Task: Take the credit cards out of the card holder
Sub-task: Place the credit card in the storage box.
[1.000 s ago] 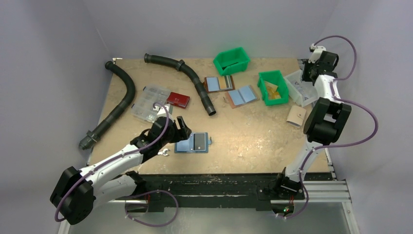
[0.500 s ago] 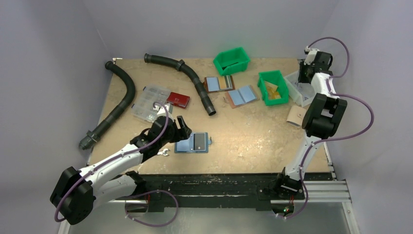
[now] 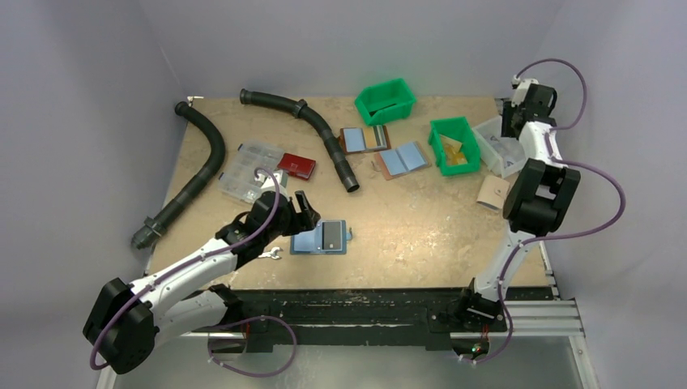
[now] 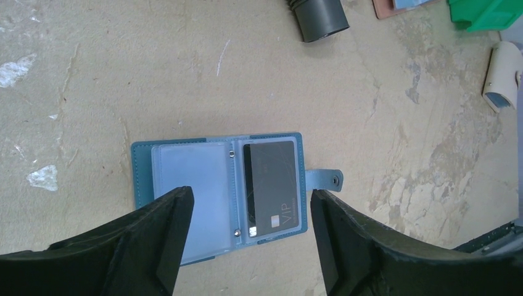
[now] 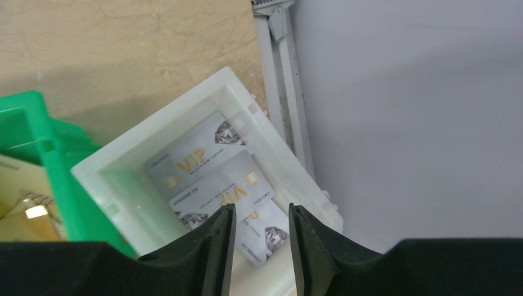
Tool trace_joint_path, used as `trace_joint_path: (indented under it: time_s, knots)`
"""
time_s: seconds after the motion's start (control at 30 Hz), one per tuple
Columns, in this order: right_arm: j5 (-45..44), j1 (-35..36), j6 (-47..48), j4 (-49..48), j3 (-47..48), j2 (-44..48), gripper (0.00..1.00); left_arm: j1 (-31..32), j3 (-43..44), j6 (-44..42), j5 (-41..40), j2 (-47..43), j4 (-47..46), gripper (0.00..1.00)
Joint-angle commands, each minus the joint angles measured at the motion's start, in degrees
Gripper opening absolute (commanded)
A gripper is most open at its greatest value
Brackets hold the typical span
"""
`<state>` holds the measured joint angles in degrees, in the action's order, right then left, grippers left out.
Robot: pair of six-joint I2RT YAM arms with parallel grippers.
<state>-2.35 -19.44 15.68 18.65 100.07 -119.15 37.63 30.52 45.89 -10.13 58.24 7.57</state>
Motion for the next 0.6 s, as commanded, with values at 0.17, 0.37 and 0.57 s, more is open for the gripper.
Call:
trace_joint_path:
  time_s: [0.17,0.37,0.57]
  knots:
    - [19.4,1.1,7.0,7.9,-6.7,14.9,0.44,-0.3,2.0,-0.8,7.1,-1.5,-5.0,0.83]
    - [31.0,1.2,9.2,11.0,-13.1,24.3,0.44,-0.3,1.9,-1.4,14.3,-0.4,-8.8,0.83]
    - [43.4,1.2,10.0,13.9,-18.5,33.4,0.45,-0.3,1.8,-2.0,16.0,-1.6,-8.9,0.82]
